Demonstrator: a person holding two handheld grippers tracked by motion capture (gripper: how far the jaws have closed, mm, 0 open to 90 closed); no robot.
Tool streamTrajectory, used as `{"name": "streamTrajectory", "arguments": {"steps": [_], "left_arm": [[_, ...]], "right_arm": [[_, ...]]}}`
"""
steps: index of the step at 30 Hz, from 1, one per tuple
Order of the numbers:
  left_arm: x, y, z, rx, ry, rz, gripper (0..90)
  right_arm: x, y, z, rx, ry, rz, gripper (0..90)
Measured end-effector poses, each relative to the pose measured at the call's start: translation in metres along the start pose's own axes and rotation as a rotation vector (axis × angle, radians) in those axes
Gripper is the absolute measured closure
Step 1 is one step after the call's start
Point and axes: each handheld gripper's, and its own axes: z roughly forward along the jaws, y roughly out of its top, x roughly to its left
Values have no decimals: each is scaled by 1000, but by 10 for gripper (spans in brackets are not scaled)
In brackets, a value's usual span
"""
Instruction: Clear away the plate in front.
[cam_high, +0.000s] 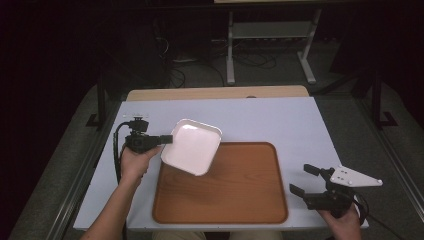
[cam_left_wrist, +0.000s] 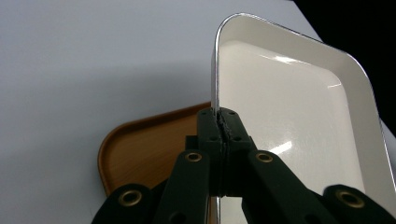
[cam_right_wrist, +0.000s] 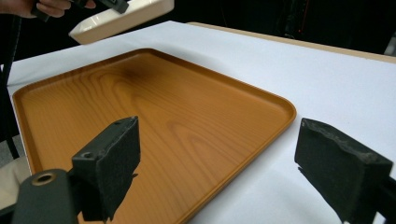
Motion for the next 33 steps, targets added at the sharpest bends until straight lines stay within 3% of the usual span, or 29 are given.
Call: {"name": "streamTrajectory", "arguments": {"steps": [11,18,25,31,32,33], "left_arm": [[-4,-22,16,33,2,-11,890],[-10,-39,27,35,67,-59,889],[-17,-55,46,82,84,-62,889],[-15,-67,53,84,93,-91,889],[-16,-71,52,69,127,-105,890],[-17,-72,52,64,135,-104,890]], "right_arm": [[1,0,2,8,3,-6,135],[1,0,2,7,-3,-1,134],[1,0,3,11,-1,-8,135],[1,0,2,11,-4,-11,134],[1,0,2,11,-4,-12,134],[2,0,2,10,-4,-12,134]]}}
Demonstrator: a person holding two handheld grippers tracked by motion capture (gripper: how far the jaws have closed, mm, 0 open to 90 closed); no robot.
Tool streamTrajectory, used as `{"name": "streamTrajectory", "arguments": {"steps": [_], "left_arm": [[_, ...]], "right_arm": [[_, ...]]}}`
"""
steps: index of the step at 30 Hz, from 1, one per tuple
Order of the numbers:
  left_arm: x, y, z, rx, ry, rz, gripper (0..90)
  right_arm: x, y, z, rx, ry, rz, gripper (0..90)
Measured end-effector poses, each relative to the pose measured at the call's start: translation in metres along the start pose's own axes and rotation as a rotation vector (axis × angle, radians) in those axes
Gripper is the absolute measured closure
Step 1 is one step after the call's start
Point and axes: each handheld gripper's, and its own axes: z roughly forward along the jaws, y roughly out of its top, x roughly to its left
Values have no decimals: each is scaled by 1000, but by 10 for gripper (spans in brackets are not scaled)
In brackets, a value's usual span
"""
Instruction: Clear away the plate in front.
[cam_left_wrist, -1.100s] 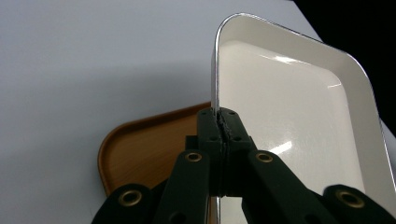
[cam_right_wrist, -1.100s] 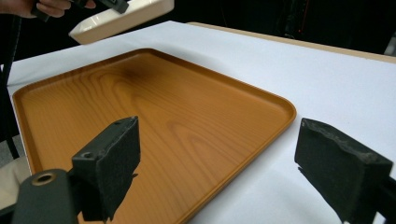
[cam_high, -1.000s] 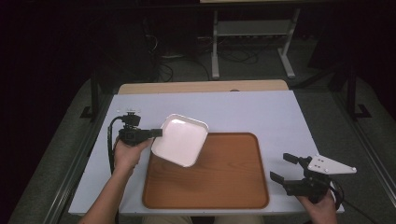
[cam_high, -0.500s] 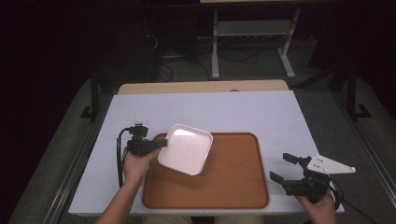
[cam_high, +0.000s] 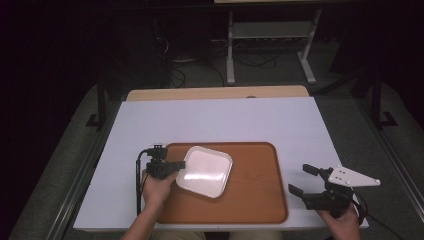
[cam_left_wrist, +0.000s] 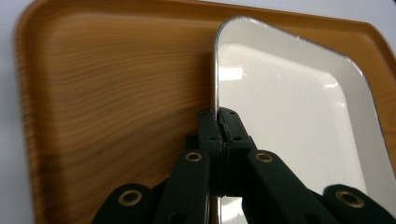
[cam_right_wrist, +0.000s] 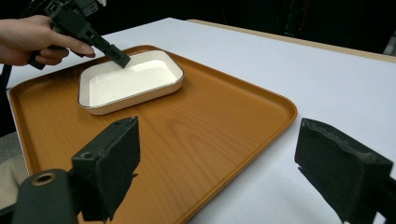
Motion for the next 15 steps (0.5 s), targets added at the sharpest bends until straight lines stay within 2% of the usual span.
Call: {"name": "streamTrajectory", "arguments": {"steps": [1,3,5,8,9,11,12,15], "left_arm": [[-1,-1,-1,-5,11,0,890],[-1,-5,-2,-12,11,-33,888],[-3,-8,-4,-22,26,-38,886],[-5,-12,-6,-33,18,-57,869],[-6,-14,-7,-38,17,-60,834],[-8,-18,-9,-33,20,-50,791],[-10,-22,-11,-28,36,-33,777],[-11,-30,-16,-19,36,-15,785]], "right_arm": [[0,0,0,0,0,0,134],[1,0,0,2,1,-3,134],[1,0,0,3,3,-3,134],[1,1,0,2,5,-11,134],[1,1,1,3,4,-12,135],[2,1,0,3,4,-14,135],[2,1,0,2,3,-14,135],[2,1,0,1,4,-14,135]]}}
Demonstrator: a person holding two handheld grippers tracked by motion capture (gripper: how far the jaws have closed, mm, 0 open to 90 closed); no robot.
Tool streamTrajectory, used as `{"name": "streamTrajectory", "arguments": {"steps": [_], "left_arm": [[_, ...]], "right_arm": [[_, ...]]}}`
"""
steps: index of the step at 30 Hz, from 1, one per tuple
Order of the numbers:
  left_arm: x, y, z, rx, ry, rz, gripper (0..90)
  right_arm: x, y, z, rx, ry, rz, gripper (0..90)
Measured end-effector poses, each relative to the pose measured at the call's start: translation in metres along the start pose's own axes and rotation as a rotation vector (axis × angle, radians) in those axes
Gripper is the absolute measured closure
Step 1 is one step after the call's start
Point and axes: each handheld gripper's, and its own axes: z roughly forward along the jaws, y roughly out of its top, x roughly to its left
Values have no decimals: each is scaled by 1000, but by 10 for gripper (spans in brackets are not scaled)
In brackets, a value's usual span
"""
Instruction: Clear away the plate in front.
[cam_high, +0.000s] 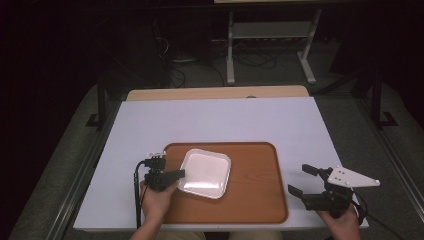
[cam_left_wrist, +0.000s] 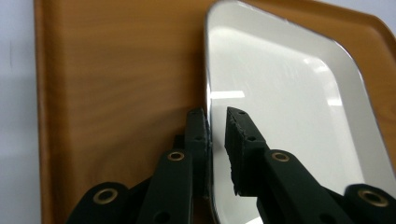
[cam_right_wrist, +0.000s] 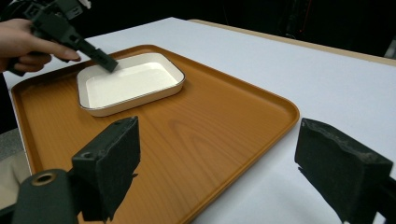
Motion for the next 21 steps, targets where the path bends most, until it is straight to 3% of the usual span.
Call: {"name": "streamTrajectory", "arguments": {"steps": [2,4,13,18,21], "left_arm": [[1,-4,-4,-7,-21,-31,771],[0,-7,-5,-4,-12,-12,773],[-8,-17,-8,-2,-41,-6,768],[-18,-20,-9,3,-51,40,746],[-20,-21,-8,5,-59,43,754]], "right_arm": [[0,0,0,1,1,-3,135],[1,1,1,2,2,-8,135],[1,1,1,3,-2,-7,135],[1,1,1,3,-1,-7,135],[1,1,1,2,1,-7,134]]}}
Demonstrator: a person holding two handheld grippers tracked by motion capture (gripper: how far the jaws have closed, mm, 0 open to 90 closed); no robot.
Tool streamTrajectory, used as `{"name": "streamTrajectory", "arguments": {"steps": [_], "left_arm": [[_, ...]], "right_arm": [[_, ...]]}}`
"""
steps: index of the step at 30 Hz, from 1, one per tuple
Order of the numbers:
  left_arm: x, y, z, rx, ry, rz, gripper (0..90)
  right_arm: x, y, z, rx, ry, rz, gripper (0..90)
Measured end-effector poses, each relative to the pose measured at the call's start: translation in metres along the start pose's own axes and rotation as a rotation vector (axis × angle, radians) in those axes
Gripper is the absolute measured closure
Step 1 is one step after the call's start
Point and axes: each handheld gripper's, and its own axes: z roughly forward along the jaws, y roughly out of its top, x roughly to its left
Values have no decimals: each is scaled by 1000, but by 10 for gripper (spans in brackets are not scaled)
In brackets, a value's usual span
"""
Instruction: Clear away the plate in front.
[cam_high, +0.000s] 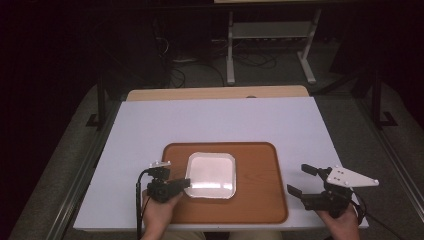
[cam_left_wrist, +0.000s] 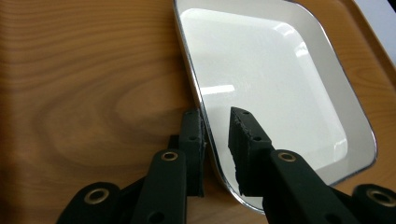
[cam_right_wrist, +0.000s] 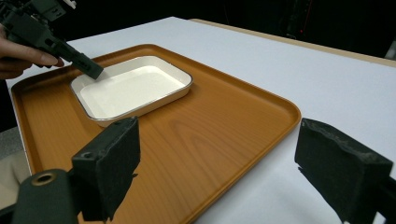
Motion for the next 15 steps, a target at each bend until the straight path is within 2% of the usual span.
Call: {"name": "streamTrajectory", "arguments": {"steps": [1,4,15], "left_arm": [[-1,0,1,2,13,16,754],[-2,-1,3,4,14,15,765],[-8,2,10,4,32,60,789]], "right_arm": [[0,0,0,0,0,-1,135],[0,0,0,1,1,-2,135],[0,0,0,1,3,-2,134]]}}
